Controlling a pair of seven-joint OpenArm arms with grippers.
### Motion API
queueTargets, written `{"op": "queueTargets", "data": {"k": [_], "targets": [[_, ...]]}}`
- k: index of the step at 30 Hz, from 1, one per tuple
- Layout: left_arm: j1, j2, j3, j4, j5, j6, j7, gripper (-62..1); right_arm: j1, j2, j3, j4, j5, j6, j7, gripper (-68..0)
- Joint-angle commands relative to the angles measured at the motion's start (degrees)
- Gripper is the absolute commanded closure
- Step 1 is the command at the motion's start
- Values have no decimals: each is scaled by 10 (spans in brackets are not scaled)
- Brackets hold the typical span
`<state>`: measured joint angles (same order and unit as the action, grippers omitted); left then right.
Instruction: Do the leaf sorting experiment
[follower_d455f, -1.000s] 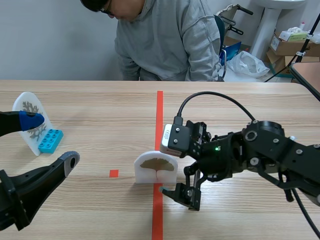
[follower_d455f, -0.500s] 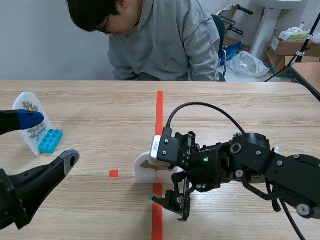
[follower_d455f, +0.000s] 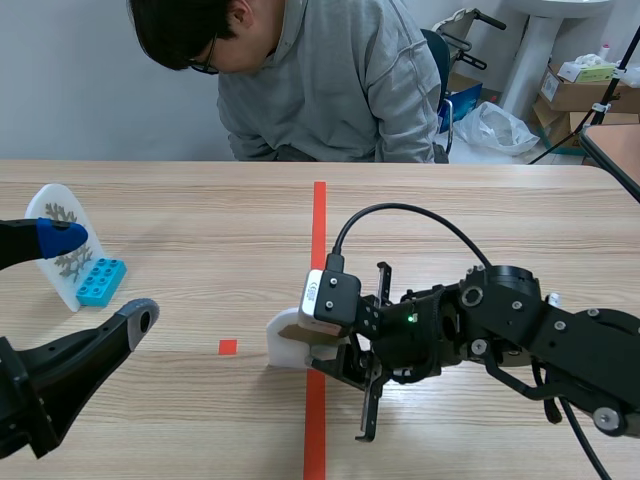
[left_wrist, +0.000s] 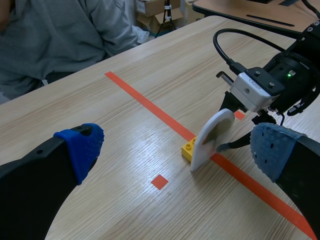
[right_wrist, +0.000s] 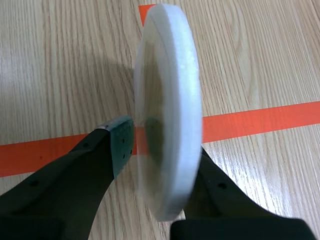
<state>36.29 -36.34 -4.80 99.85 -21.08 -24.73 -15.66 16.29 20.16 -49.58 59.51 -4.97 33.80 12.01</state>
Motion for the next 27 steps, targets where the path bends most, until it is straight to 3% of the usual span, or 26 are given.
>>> {"op": "queueTargets", "data": {"k": [1,5,19,27], "targets": [[-3,4,2,7,-5,-3,-10,-623,8,2,3,10,6,0,11,-97],[-3,4,2,7,-5,-3,-10,-623,8,2,3,10,6,0,13,-4],[-3,4,2,7,-5,-3,-10,-623,3,3,19,44,7,5,9,-7],[-3,4,2,7,-5,-3,-10,-623,-38,12,116,96,56,7,-29,-7]]}}
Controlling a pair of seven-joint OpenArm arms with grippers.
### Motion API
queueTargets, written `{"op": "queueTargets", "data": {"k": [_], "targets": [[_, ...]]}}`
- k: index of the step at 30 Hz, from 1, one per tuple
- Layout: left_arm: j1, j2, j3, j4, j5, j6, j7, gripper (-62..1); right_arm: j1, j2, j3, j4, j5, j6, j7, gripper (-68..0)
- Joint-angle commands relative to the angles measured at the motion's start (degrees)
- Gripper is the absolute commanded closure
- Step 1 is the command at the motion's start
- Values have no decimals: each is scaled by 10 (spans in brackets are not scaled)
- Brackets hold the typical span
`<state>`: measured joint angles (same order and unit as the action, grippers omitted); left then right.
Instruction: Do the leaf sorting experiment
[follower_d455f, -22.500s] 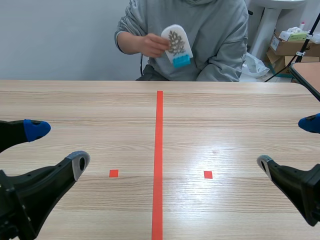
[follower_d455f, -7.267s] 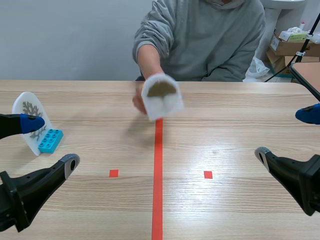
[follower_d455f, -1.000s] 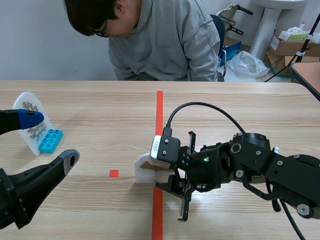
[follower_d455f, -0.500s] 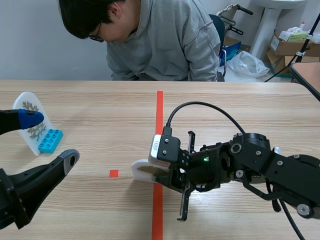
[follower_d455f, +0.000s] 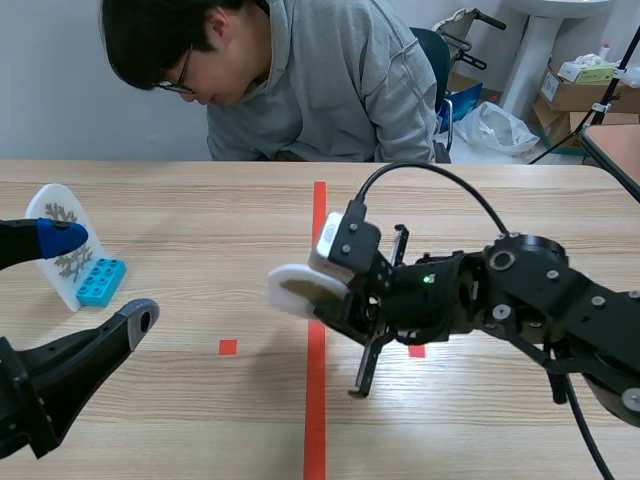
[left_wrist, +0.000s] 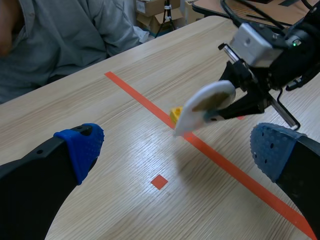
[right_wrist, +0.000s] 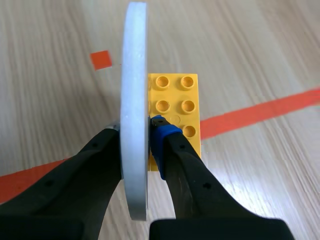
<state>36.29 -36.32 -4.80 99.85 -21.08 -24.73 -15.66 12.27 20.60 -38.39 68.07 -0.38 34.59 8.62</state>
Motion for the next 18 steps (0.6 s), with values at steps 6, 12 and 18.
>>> {"op": "queueTargets", "data": {"k": [6,12,18], "targets": [[-3,4,2,7,-6,-3,-10,-623,-39,21,96,38,72,-1,-35,-7],[-3,4,2,7,-6,-3,-10,-623,-89,21,201,39,164,-1,-76,-7],[-3,4,2,7,-6,-3,-10,-623,-137,21,309,39,239,-6,-110,-7]]}}
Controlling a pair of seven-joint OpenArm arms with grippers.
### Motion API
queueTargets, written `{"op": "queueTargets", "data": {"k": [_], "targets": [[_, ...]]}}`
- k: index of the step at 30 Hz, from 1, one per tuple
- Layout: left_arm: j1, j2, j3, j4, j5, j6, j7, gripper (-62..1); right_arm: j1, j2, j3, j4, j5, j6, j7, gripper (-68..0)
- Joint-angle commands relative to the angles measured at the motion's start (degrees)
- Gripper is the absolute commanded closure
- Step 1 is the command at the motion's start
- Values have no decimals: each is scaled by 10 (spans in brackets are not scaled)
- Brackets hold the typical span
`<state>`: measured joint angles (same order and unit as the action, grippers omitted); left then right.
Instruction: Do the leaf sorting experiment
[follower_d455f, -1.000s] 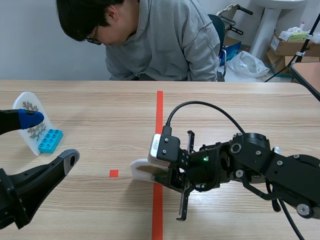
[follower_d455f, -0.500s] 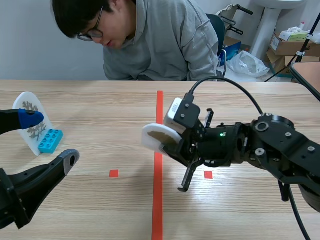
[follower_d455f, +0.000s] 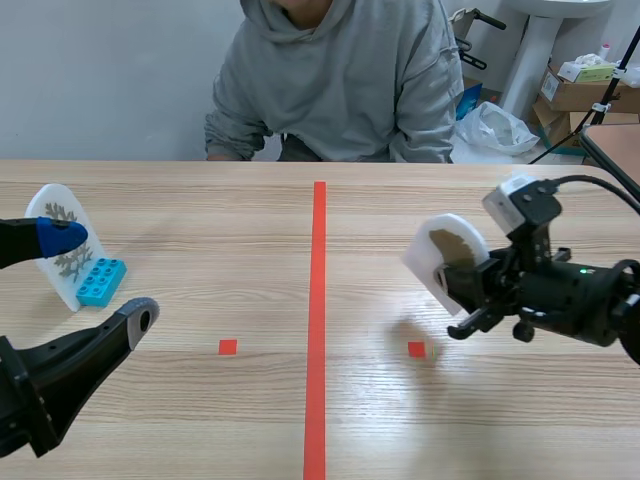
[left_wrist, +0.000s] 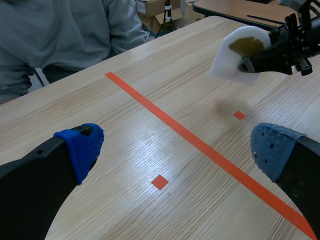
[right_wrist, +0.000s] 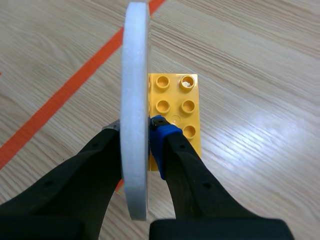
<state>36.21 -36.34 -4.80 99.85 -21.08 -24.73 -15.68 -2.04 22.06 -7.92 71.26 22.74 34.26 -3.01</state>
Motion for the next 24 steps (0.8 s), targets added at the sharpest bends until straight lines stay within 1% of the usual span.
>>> {"op": "queueTargets", "data": {"k": [1,2,5,7,13,17,21,24], "targets": [[-2,4,2,7,-6,-3,-10,-623,-1,6,23,7,15,-6,0,-7],[-2,4,2,7,-6,-3,-10,-623,-6,6,39,7,22,-8,-5,-7],[-2,5,2,7,-6,-3,-10,-623,-22,8,85,7,35,-31,-22,-7],[-2,5,2,7,-6,-3,-10,-623,-31,16,106,7,37,-42,-28,-7],[-2,4,2,7,-6,-3,-10,-623,-43,49,149,-1,37,-110,-40,-7],[-2,5,2,7,-6,-3,-10,-623,-43,68,158,-30,39,-133,-42,-7],[-2,5,2,7,-6,-3,-10,-623,-38,77,159,-73,53,-135,-42,-7],[-2,5,2,7,-6,-3,-10,-623,-26,82,159,-106,71,-135,-40,-7]]}}
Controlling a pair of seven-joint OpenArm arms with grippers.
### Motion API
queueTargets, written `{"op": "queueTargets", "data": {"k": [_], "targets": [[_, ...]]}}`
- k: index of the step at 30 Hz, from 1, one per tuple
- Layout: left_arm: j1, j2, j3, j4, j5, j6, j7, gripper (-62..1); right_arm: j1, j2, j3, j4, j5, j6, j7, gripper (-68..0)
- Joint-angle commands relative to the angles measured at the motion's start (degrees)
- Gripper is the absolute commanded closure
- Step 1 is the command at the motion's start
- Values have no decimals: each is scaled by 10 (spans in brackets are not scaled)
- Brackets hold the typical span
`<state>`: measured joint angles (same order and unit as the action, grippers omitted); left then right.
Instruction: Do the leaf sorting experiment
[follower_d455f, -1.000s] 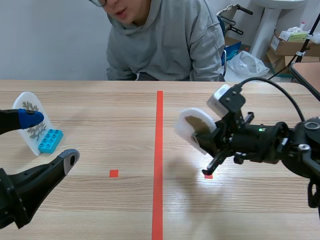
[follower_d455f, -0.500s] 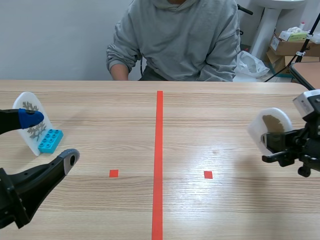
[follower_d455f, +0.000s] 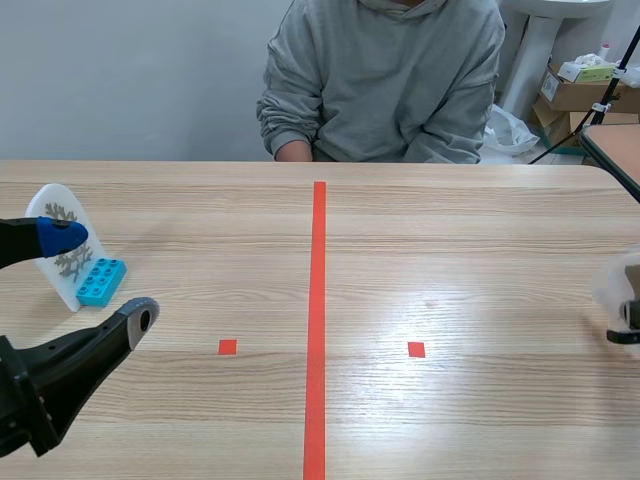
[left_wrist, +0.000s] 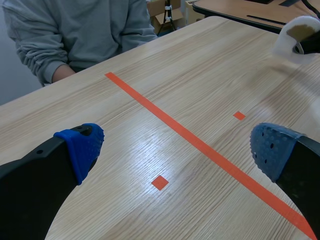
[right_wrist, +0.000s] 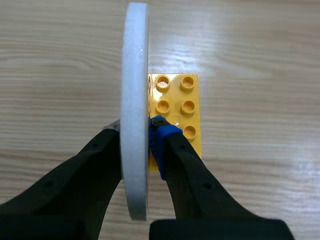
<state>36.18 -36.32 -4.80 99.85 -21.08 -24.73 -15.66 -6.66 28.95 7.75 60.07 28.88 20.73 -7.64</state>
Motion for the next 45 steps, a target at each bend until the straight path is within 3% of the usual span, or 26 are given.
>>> {"op": "queueTargets", "data": {"k": [1,5,9,13,19,37,40,45], "targets": [[-2,5,2,7,-6,-3,-10,-623,27,14,2,-4,17,6,5,-7],[-2,10,2,7,-6,-3,-10,-623,44,13,1,-16,29,46,-3,-7],[-2,14,2,7,-6,-3,-10,-623,49,12,-3,-16,33,59,-10,-7],[-2,14,2,7,-6,-3,-10,-623,46,9,-3,-18,37,56,-11,-8],[-2,13,2,7,-6,-3,-10,-623,43,2,-3,-31,37,41,-15,-80],[-2,12,2,7,-6,-3,-10,-623,10,-28,-3,-34,33,10,3,-86],[-2,12,2,7,-6,-3,-10,-623,11,-28,-3,-34,33,7,3,-189],[-2,12,2,7,-6,-3,-10,-623,11,-27,-2,-34,33,7,3,-481]]}}
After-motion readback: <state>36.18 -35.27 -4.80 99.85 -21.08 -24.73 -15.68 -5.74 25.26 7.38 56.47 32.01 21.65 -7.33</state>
